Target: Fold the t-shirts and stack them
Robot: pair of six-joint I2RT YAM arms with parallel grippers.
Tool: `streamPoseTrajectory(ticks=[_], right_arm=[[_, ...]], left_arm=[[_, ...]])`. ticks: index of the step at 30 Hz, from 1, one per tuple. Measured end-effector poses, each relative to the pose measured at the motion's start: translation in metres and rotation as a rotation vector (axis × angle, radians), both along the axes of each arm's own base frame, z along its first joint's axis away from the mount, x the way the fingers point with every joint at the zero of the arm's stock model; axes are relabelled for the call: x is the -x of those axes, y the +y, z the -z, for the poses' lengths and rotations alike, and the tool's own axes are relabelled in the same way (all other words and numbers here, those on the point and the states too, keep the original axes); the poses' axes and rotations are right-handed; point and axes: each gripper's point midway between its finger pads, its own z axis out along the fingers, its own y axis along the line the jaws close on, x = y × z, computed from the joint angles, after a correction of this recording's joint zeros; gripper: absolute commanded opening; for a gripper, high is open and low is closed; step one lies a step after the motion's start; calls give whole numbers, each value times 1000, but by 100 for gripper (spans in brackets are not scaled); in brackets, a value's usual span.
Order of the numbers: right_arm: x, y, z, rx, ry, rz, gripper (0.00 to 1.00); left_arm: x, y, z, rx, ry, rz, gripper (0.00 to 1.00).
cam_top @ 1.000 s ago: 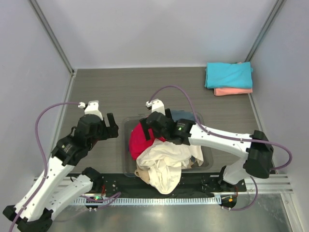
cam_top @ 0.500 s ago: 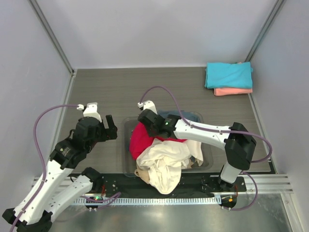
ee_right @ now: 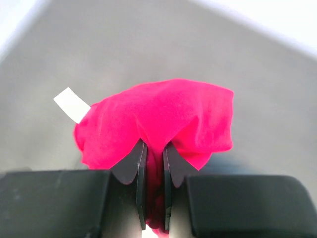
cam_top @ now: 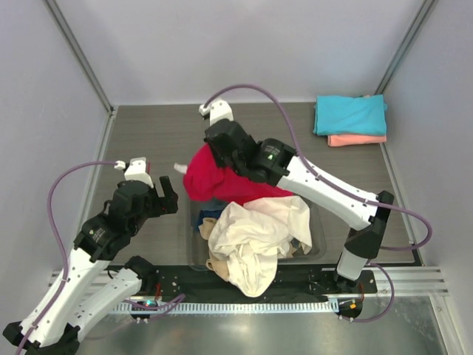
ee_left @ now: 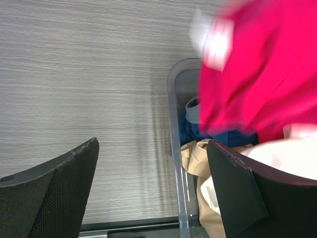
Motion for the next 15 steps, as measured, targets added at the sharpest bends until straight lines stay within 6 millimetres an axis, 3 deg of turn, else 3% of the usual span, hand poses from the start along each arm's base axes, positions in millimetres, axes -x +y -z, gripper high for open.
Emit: streamPoseTrajectory(ticks=[4, 7, 12, 15], right_arm=[[-32, -13, -97, -60, -206, 68, 1], [-61, -36, -152, -110, -331, 137, 1], [-108, -81, -204, -159, -499, 246, 1], [-130, -98, -228, -193, -606, 276, 1]], left_arm=[[0, 2, -1, -1, -8, -8, 90], [0, 3, -3, -1, -15, -13, 90], [0, 4, -3, -4, -17, -19, 90], [0, 5, -2, -6, -17, -21, 90]])
